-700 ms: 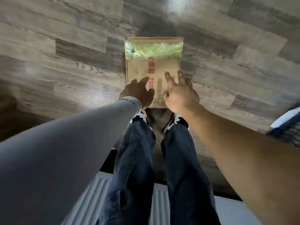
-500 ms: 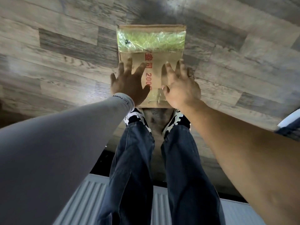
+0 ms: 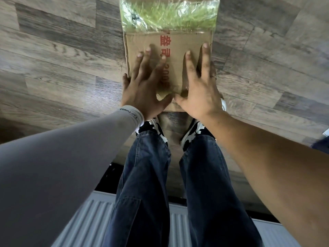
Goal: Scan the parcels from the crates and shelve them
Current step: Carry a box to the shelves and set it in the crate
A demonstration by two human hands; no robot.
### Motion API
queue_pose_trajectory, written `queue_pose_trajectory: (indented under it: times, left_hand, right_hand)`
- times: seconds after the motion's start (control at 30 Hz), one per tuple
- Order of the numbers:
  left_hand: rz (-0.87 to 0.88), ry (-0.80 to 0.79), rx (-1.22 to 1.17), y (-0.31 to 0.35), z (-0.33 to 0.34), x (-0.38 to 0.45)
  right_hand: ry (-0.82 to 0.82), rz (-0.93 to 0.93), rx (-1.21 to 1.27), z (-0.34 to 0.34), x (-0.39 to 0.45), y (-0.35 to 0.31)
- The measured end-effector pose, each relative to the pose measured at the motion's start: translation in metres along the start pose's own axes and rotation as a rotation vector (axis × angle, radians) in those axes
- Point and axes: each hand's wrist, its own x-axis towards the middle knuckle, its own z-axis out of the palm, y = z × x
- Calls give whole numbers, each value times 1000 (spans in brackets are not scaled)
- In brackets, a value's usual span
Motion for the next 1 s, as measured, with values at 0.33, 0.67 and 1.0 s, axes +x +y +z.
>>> queue_pose_trajectory:
  times: [0.33, 0.67, 1.0]
  left_hand:
    - [-246, 328, -497, 25, -30, 17]
    - [-712, 7, -1404, -6, -94, 45]
    - [-747, -189, -1464, -4, -136, 20]
  right_hand:
    - [124, 169, 375, -5, 14, -11]
    - [44, 445, 943, -52, 31, -9]
    - [-187, 604, 1194, -107, 1, 6]
